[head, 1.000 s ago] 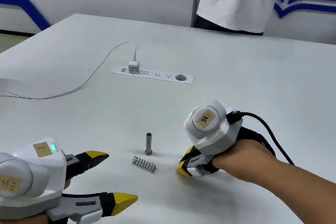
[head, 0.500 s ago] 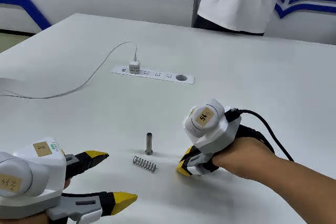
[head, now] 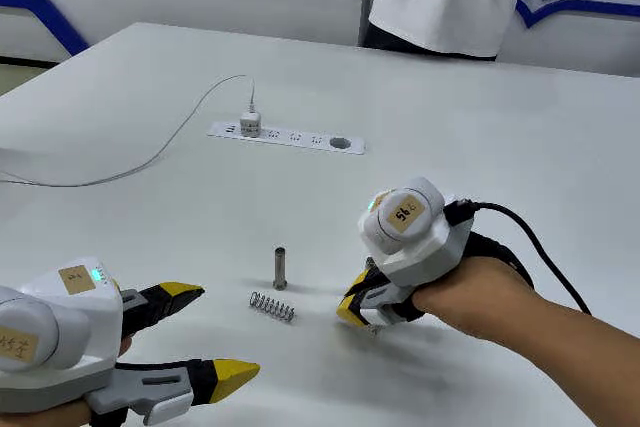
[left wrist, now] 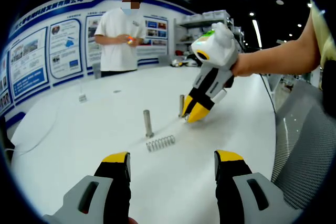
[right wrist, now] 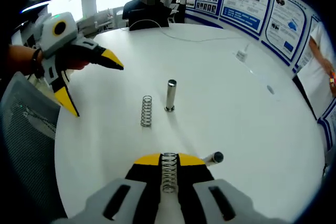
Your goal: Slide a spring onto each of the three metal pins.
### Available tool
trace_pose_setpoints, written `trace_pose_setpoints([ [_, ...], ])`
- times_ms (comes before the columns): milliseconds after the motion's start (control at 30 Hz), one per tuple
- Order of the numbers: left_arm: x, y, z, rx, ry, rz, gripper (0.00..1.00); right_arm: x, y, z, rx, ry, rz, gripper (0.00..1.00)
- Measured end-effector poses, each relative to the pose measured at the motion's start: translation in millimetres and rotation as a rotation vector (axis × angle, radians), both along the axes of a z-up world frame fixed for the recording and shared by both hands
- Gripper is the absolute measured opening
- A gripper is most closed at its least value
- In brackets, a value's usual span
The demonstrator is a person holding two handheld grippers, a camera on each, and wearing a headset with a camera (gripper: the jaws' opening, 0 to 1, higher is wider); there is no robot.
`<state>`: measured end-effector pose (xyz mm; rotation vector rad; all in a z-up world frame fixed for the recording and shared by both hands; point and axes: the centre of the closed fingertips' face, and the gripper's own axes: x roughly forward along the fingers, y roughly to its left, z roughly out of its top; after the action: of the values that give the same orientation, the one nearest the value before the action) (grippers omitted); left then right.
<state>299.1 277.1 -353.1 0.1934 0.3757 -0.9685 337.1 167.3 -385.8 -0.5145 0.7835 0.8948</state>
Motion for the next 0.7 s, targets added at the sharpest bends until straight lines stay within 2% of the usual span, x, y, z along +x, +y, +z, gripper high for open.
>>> trace_pose_setpoints([
  [700,-2.4,-4.5,4.6,0.001,-0.009,-0.01,0.66,-8.6,-11.1,24.1,0.1,-0.047,-0.072,0.12],
])
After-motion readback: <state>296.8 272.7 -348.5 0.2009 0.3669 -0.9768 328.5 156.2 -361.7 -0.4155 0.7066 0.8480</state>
